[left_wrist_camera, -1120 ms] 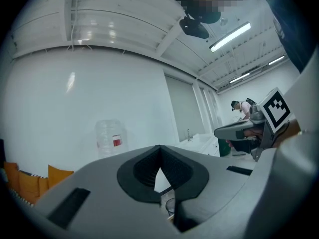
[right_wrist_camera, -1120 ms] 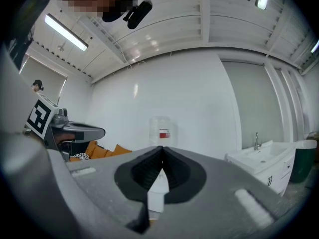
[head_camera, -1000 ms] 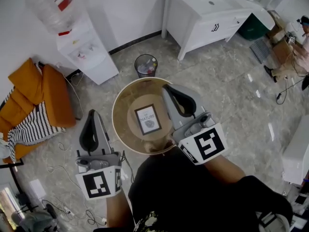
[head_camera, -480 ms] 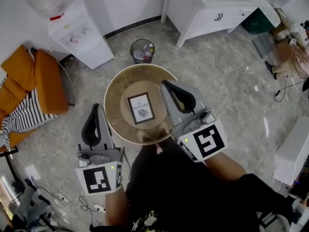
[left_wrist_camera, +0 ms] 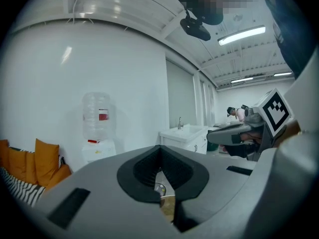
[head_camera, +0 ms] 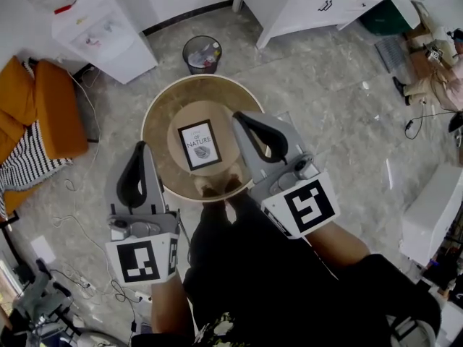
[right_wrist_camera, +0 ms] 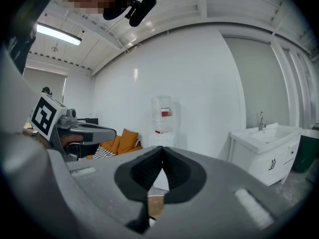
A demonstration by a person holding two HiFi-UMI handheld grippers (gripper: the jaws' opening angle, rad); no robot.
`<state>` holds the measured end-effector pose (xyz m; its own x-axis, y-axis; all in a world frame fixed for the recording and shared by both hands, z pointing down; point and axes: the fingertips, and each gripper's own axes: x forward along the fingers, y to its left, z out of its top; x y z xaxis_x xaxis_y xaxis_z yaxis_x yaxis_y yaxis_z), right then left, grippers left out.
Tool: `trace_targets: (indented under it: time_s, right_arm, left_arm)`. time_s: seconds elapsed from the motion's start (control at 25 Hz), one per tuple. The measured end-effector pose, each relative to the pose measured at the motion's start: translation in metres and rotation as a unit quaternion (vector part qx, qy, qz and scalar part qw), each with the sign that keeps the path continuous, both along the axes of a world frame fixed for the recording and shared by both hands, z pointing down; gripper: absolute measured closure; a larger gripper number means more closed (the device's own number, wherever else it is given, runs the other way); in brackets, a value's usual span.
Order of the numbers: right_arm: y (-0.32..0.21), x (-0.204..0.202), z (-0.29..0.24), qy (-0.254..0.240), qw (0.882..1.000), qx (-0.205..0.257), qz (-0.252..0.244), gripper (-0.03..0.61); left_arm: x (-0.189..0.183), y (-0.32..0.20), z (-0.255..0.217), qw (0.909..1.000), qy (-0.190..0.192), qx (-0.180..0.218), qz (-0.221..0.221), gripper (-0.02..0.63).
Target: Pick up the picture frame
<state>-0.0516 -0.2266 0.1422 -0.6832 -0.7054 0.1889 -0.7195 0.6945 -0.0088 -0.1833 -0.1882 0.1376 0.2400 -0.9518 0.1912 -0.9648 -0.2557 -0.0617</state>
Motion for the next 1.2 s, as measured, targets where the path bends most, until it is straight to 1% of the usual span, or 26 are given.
trace_targets:
  time_s: [0.2,0.48,0.76,0.92,1.2]
  right_arm:
    - [0.001,-0.005,0.016,0.006,1.0,-0.027,-0.01,0.581]
    - [-0.006,-0.003,0.04,0.008,0.999,-0.031,-0.014,0.581]
    - [-0.003,-0.005,0.068,0.011,0.998,-0.062,-0.016,0.581]
    - [0.002,-0.006,0.081,0.009,0.997,-0.075,-0.016,0.581]
    - [0.007,-0.005,0.094,0.021,0.997,-0.072,-0.013,0.581]
  left_arm:
    - [0.003,-0.004,0.017,0.9997,0.021,-0.016,0.0,0.617]
    - [0.002,-0.009,0.034,0.9994,0.015,-0.031,-0.002,0.617]
    - [0.002,-0.007,0.054,0.9993,0.004,-0.037,-0.008,0.617]
    - [0.001,-0.003,0.07,0.999,0.007,-0.044,-0.009,0.617]
    - [-0.002,0.005,0.096,0.9978,0.018,-0.063,-0.007,0.617]
